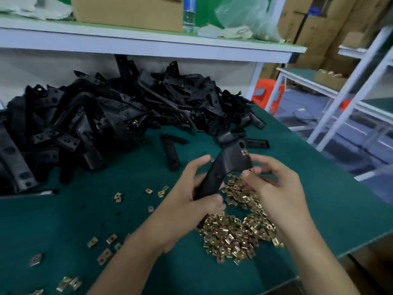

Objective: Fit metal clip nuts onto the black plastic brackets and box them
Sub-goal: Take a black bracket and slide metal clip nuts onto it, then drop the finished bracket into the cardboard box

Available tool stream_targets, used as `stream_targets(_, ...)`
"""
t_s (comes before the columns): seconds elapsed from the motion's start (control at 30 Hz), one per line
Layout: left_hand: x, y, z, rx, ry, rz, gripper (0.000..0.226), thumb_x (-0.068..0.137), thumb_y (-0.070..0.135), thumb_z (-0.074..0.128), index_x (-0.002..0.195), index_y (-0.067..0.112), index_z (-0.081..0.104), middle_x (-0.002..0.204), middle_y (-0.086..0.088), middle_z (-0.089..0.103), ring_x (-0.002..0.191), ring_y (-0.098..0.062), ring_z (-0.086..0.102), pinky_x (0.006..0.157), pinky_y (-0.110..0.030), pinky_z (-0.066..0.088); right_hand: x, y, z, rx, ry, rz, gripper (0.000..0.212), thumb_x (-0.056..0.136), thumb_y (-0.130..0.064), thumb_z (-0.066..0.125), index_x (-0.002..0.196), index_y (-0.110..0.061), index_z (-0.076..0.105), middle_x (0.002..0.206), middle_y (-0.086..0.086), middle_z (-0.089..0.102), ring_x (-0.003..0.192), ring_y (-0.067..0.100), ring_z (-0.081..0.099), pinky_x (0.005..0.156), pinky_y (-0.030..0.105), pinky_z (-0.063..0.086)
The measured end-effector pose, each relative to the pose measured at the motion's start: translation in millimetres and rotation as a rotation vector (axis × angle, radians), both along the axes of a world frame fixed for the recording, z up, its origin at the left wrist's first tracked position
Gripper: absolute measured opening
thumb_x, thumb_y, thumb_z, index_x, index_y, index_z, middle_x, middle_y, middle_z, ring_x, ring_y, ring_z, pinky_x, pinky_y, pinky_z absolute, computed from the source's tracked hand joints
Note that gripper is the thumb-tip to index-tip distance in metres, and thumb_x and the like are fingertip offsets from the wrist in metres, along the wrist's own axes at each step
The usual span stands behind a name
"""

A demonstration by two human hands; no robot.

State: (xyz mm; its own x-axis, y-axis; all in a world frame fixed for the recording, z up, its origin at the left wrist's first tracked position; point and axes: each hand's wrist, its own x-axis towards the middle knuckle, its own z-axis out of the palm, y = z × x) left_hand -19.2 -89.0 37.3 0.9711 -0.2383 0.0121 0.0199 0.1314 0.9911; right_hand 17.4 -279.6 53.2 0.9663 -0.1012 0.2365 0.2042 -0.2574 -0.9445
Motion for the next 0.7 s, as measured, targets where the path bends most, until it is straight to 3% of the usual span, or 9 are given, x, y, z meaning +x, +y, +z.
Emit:
stream_targets(0.17, -9, -84, 10, 0.088, -0.004, -0.145, 0.064, 0.091, 0.015, 0.070, 0.132, 0.060, 0.047, 0.133, 0.015, 0.062, 0.111, -0.010, 0.069, 0.106, -0.042, 0.049, -49, -93, -8, 0.046, 0.010, -0.281, 0.033, 0.086, -0.013, 0.076, 0.107, -0.039, 0.073, 0.070, -0.013, 0.064, 0.074, 0.008, 0.067, 0.076, 0.027, 0.049)
stream_targets(0.33, -21, -171, 4, 0.117, 0.025, -0.205, 0.058, 0.084, 0.004, 0.070, 0.121, 0.049, 0.061, 0.111, 0.009, 0.075, 0.102, -0.018, 0.074, 0.105, -0.048, 0.051, -105, -167, -19, 0.079, 0.013, -0.503, 0.030, 0.086, -0.015, 0.077, 0.102, -0.040, 0.073, 0.073, -0.005, 0.062, 0.066, 0.009, 0.061, 0.067, 0.028, 0.049)
stream_targets(0.43, -30, -210, -3, 0.126, 0.022, -0.269, 0.059, 0.085, -0.007, 0.068, 0.116, 0.044, 0.064, 0.101, 0.011, 0.078, 0.093, -0.026, 0.076, 0.098, -0.056, 0.053, -138, -200, -25, -0.013, 0.055, -0.631, 0.028, 0.083, -0.024, 0.080, 0.101, -0.043, 0.069, 0.076, -0.005, 0.067, 0.067, 0.008, 0.064, 0.065, 0.028, 0.052)
stream_targets(0.5, -34, -229, -8, 0.144, 0.018, -0.324, 0.056, 0.085, -0.001, 0.069, 0.115, 0.046, 0.065, 0.106, 0.010, 0.077, 0.097, -0.028, 0.075, 0.098, -0.059, 0.052, -158, -218, -28, -0.121, 0.125, -0.685, 0.024, 0.083, -0.035, 0.078, 0.102, -0.043, 0.066, 0.077, -0.007, 0.070, 0.068, 0.006, 0.066, 0.063, 0.030, 0.054)
stream_targets(0.6, -41, -248, -12, 0.212, -0.032, -0.434, 0.048, 0.079, 0.020, 0.068, 0.116, 0.051, 0.065, 0.116, 0.012, 0.075, 0.110, -0.009, 0.070, 0.104, -0.045, 0.052, -184, -239, -29, -0.354, 0.285, -0.740, 0.021, 0.087, -0.052, 0.067, 0.106, -0.044, 0.061, 0.075, -0.014, 0.068, 0.068, 0.002, 0.064, 0.054, 0.022, 0.049)
stream_targets(0.7, -46, -254, -16, 0.320, -0.140, -0.460, 0.046, 0.076, 0.031, 0.071, 0.114, 0.056, 0.064, 0.123, 0.018, 0.070, 0.120, 0.011, 0.058, 0.111, -0.028, 0.041, -204, -251, -25, -0.519, 0.387, -0.801, 0.022, 0.091, -0.055, 0.059, 0.109, -0.042, 0.062, 0.082, -0.021, 0.061, 0.068, 0.000, 0.060, 0.047, 0.016, 0.043)
